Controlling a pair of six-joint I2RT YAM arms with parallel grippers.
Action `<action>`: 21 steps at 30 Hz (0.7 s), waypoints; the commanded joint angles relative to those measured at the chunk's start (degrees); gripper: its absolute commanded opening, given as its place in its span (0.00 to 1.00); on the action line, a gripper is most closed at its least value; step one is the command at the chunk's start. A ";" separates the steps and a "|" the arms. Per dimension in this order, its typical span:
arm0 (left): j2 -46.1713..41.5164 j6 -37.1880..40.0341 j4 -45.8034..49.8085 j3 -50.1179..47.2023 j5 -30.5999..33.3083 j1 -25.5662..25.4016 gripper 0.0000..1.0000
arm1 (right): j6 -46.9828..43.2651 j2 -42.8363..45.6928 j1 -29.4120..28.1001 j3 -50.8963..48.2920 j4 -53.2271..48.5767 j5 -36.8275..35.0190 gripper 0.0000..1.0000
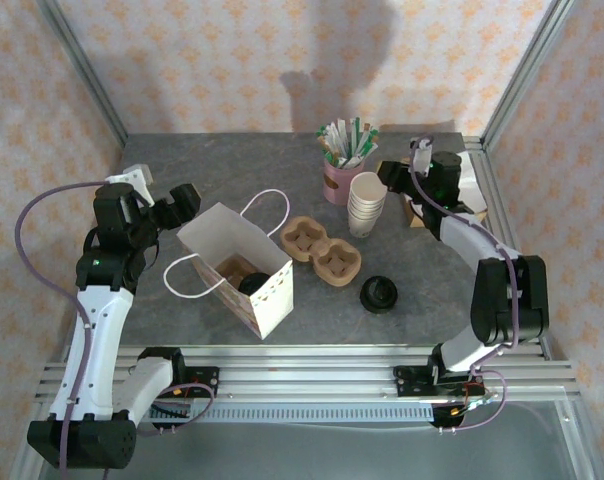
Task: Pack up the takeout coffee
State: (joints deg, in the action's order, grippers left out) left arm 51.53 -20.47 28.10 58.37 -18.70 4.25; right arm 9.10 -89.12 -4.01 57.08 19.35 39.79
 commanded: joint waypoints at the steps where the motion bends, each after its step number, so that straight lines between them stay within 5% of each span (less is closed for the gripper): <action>1: -0.20 0.15 -2.08 -0.45 -0.52 0.34 0.95 | -3.04 0.91 0.08 4.00 -0.74 -1.23 0.25; 13: 0.58 -0.86 -1.74 -0.30 -0.85 0.37 0.95 | -0.84 -7.58 -1.34 24.75 -35.28 -0.55 0.27; 21: 0.68 -0.89 -1.55 -0.23 -0.65 0.36 0.95 | -2.08 -9.98 -3.11 27.36 -37.19 -0.59 0.28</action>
State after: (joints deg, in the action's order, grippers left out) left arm 52.31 -21.10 27.83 58.33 -19.07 4.25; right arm 7.81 -98.72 -6.48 82.50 -15.33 38.94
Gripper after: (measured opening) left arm 0.946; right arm 0.283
